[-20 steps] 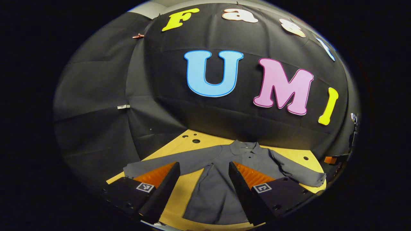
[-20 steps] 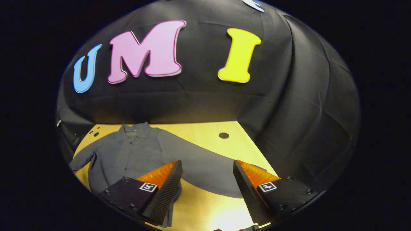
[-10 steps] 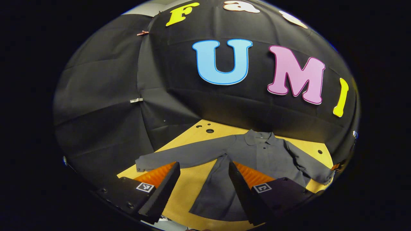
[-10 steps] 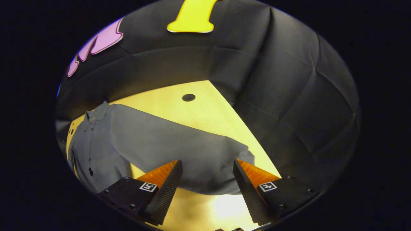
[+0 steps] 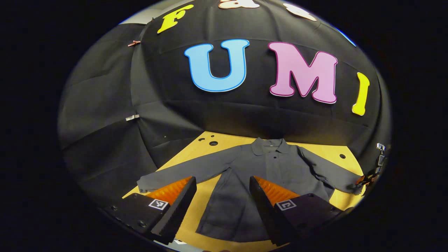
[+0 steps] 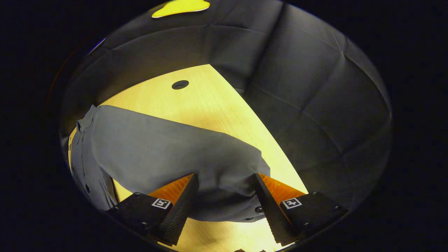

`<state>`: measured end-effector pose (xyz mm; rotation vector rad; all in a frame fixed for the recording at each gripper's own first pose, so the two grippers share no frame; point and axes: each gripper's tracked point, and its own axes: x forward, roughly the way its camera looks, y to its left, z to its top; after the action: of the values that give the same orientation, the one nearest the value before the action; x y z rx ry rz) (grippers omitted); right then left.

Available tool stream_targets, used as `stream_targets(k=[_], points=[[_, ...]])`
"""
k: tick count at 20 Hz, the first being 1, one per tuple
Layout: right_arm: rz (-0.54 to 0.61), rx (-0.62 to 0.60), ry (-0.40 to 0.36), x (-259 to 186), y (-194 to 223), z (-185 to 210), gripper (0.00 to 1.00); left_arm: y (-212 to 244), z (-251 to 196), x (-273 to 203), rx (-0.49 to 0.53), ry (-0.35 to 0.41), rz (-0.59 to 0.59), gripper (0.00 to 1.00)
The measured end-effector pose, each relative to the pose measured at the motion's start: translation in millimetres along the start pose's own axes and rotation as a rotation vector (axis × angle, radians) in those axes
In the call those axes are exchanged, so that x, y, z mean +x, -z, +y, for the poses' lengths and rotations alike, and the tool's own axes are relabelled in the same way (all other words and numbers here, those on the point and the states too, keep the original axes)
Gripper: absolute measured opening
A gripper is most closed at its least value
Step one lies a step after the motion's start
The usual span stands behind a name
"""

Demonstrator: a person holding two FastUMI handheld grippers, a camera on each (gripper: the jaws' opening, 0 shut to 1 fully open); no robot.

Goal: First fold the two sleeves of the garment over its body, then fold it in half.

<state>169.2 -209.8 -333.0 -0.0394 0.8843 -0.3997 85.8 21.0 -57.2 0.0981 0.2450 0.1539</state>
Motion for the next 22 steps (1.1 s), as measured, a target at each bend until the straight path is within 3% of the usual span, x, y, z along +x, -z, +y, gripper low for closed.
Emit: stream_targets(k=[7, 8, 9, 15, 17, 22], points=[[0.050, -0.004, -0.026, 9.8, 10.3, 2.3, 0.98, 14.6, -10.9, -1.6, -0.033, 0.007, 0.028, 0.96], [0.047, -0.001, -0.023, 8.3, 10.1, 0.3, 0.86, 15.6, -11.8, -2.0, -0.039, 0.006, 0.031, 0.96], [0.060, -0.005, -0.029, 8.2, 9.8, 1.8, 0.81, 17.0, -12.0, -1.3, -0.043, 0.005, 0.032, 0.96], [0.026, -0.118, -0.019, 6.7, 4.2, 17.0, 0.10, 17.7, -9.6, -6.3, -0.043, -0.004, 0.026, 0.96], [0.016, -0.139, -0.042, 6.2, 2.8, 21.5, 0.05, 20.7, -7.1, -6.1, -0.041, -0.007, 0.030, 0.96], [-0.053, -0.150, -0.096, -25.5, -25.0, 49.8, 0.05, 20.9, 4.4, -3.5, -0.058, -0.016, 0.027, 0.96]])
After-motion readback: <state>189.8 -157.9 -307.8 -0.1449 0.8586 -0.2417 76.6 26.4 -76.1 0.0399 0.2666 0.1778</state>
